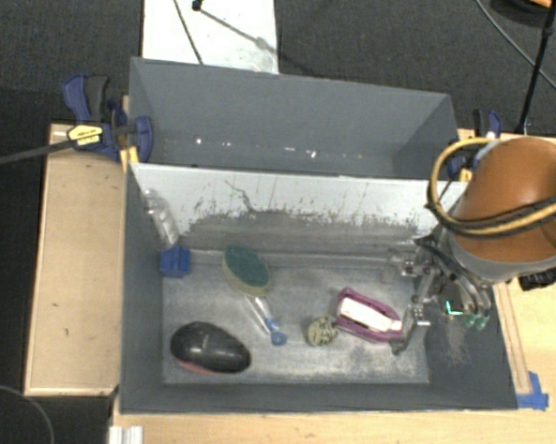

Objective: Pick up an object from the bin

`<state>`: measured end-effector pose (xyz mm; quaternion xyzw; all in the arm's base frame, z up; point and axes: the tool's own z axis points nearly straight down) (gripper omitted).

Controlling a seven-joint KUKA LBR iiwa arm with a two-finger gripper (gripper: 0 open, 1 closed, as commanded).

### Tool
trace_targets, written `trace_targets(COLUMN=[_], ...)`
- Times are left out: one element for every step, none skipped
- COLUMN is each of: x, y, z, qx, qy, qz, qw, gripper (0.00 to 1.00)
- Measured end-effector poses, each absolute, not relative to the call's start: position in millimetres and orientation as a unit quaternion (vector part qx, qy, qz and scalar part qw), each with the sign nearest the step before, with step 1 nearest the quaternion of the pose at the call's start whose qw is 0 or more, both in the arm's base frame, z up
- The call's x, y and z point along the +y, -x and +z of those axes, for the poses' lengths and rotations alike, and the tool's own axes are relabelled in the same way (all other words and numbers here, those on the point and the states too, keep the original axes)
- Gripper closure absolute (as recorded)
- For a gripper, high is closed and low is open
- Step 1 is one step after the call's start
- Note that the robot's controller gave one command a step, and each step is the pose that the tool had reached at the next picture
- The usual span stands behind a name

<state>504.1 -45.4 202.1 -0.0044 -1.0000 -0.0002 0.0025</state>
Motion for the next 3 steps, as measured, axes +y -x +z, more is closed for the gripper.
trace_targets(x=[-41, -42, -48], y=[-531.2, -532.4, -562.9], z=[77, 80, 248], qx=[-0.996, -0.997, -0.992], qy=[0.085, 0.083, 0.125], qz=[0.000, 0.000, -0.001], qw=[-0.006, -0.007, -0.007], gripper=[0.00, 1.00, 1.00])
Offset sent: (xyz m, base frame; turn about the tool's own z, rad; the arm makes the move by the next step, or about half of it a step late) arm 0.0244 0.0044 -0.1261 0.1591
